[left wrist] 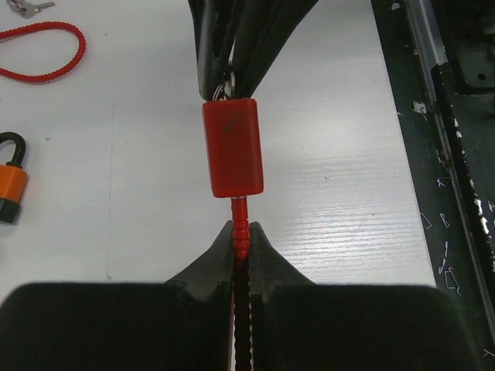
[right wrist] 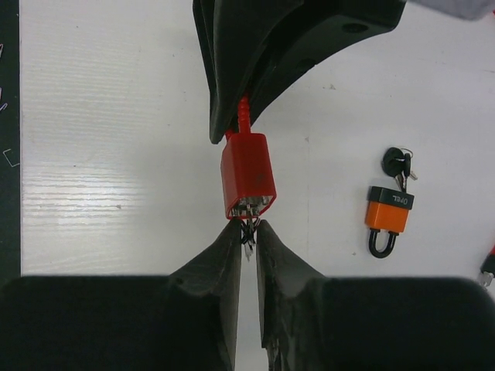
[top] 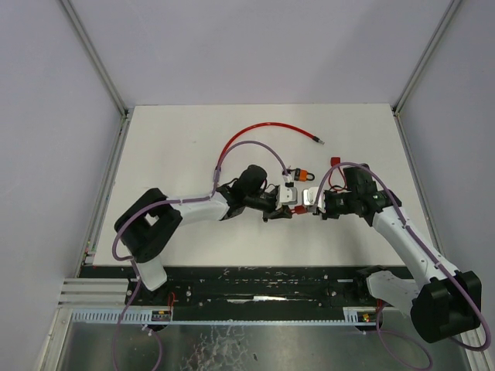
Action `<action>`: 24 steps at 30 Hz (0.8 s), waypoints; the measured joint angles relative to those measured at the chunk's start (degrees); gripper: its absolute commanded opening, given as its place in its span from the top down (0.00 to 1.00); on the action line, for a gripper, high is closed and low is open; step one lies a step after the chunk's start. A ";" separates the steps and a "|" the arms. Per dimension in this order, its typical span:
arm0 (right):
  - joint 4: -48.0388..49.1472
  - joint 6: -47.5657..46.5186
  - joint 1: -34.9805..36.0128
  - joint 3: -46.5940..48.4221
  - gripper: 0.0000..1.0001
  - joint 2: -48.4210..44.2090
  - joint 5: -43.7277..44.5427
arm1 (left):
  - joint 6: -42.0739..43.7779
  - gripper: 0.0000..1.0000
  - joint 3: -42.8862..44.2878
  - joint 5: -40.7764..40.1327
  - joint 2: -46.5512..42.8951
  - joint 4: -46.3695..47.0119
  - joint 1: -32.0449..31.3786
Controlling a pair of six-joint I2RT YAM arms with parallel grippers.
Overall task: Lock with the key
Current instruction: Remove the key from the lock.
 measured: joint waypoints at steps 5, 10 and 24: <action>0.15 0.59 0.28 -0.39 0.71 -0.02 -0.02 | 0.26 1.00 0.87 -0.09 0.48 -1.07 0.00; 0.48 0.31 0.70 -1.33 0.81 -0.33 -0.09 | 0.52 1.00 1.11 -0.04 0.81 -1.68 0.00; -0.11 -6.16 3.19 -1.44 1.00 -1.14 5.14 | 1.01 1.00 3.04 3.23 1.92 -6.08 -0.13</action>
